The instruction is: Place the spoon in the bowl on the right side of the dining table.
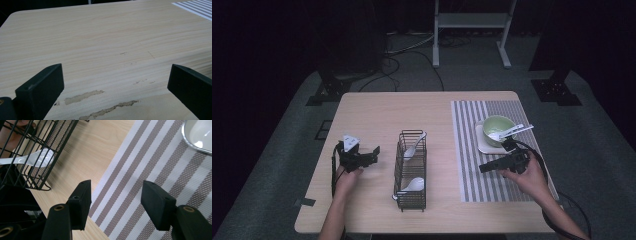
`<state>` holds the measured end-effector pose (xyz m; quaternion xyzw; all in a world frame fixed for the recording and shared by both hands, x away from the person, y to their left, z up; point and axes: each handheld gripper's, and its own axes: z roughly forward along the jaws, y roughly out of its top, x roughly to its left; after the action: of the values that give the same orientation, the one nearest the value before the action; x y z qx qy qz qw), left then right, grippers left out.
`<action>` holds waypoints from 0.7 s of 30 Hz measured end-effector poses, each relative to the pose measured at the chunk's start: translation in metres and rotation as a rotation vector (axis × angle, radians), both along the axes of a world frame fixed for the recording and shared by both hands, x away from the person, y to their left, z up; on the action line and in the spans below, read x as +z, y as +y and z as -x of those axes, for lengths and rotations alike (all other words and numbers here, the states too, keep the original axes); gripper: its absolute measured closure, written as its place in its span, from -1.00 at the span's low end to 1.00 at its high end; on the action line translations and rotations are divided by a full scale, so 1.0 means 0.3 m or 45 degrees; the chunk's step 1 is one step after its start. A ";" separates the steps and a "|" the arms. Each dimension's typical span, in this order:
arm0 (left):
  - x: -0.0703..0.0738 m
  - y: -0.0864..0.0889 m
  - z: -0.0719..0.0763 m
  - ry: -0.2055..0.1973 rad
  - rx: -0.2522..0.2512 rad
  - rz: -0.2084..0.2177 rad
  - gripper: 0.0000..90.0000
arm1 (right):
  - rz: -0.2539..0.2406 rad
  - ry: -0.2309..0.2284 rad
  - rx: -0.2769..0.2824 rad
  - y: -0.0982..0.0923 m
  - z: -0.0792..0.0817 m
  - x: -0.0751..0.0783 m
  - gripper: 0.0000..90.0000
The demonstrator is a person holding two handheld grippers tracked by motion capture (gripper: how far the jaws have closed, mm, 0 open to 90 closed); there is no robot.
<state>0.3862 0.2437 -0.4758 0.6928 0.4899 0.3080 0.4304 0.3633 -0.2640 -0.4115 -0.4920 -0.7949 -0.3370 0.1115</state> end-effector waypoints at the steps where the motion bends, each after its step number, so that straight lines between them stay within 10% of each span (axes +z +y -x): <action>1: 0.000 0.000 0.000 -0.001 0.002 0.001 -1.00 | 0.002 -0.001 0.006 0.005 0.002 -0.002 -0.10; 21: 0.000 0.002 0.002 0.001 -0.001 0.001 -1.00 | -0.010 -0.060 0.101 0.082 0.080 -0.030 -0.10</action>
<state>0.3855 0.2442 -0.4758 0.6929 0.4898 0.3074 0.4307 0.3395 -0.2395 -0.4204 -0.4516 -0.8149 -0.3470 0.1081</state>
